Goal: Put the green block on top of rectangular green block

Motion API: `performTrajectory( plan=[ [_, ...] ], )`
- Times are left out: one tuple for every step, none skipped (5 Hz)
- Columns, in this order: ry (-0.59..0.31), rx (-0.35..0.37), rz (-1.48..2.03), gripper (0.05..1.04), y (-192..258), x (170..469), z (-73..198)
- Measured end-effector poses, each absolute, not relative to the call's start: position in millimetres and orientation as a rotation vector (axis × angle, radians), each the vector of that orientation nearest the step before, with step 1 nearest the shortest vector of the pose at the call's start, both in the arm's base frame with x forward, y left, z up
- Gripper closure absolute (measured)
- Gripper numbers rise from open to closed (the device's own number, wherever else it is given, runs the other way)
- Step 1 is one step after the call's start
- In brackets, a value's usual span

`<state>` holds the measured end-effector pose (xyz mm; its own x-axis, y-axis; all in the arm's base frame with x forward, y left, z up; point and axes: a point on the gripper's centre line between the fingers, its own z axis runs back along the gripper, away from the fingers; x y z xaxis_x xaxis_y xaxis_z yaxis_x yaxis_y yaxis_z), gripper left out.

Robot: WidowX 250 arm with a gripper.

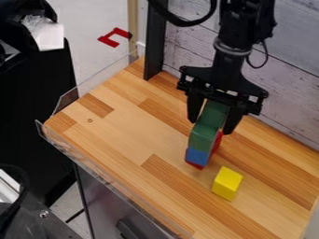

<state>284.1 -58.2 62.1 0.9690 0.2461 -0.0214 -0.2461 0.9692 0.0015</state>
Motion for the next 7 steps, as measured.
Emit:
performTrajectory(
  plan=[
    [0.027,-0.023,0.279,0.075,-57,282,62],
    [0.011,-0.051,0.3,0.083,-54,279,72],
    [-0.075,-0.073,0.323,0.083,-51,265,103],
    [-0.155,-0.094,0.296,0.083,-51,245,143],
    [-0.105,-0.06,0.182,0.083,-66,225,145],
    [-0.036,-0.026,0.111,0.083,-82,218,127],
    [0.036,0.006,0.052,0.083,-98,220,100]
  ],
)
